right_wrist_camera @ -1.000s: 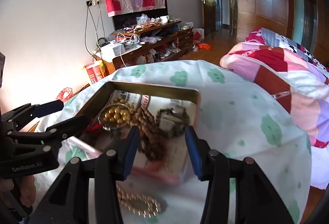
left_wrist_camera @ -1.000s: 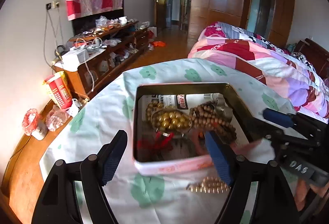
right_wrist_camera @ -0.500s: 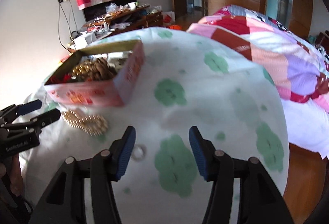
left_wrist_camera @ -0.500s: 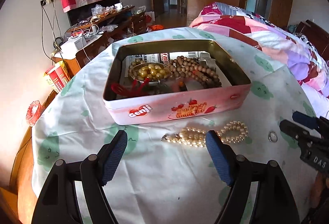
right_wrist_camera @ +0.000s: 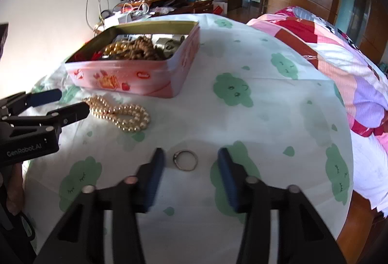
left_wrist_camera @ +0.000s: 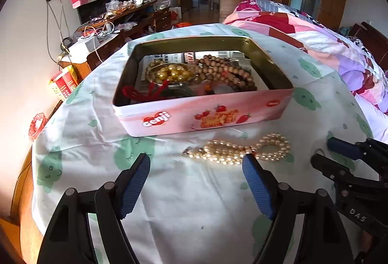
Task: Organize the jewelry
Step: 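Move both grippers back toward the pearl necklace and silver ring, then grasp the pearl necklace with the left gripper while the right straddles the silver ring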
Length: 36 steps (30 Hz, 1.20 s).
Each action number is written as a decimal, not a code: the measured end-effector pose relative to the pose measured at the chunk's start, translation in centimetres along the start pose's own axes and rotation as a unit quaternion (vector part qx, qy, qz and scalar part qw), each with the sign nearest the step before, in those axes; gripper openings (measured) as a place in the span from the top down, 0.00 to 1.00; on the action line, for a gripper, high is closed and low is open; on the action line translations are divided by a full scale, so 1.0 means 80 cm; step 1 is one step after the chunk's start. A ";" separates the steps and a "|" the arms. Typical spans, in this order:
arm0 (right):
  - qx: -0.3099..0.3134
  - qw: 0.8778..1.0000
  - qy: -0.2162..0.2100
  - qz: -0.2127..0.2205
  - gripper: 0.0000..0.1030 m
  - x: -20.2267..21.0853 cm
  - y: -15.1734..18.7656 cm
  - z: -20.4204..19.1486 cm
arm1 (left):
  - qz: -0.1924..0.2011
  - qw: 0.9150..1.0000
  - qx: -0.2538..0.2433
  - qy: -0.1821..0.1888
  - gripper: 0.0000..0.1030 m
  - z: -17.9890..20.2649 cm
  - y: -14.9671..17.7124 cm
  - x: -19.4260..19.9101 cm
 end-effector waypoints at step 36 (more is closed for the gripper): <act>-0.035 0.999 0.003 0.006 0.79 -0.001 -0.005 0.023 | 0.016 0.999 0.040 0.012 0.24 -0.002 -0.021 0.008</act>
Point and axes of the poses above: each gripper's, at about its wrist camera, not at the fingertips, and x roughly against the way its jaws point, z to its right, y to its underside, the point moved 6 cm from there along -x, roughly the way its jaws point, and after that the axes turned 14 degrees about y, right-handed, at the moved point
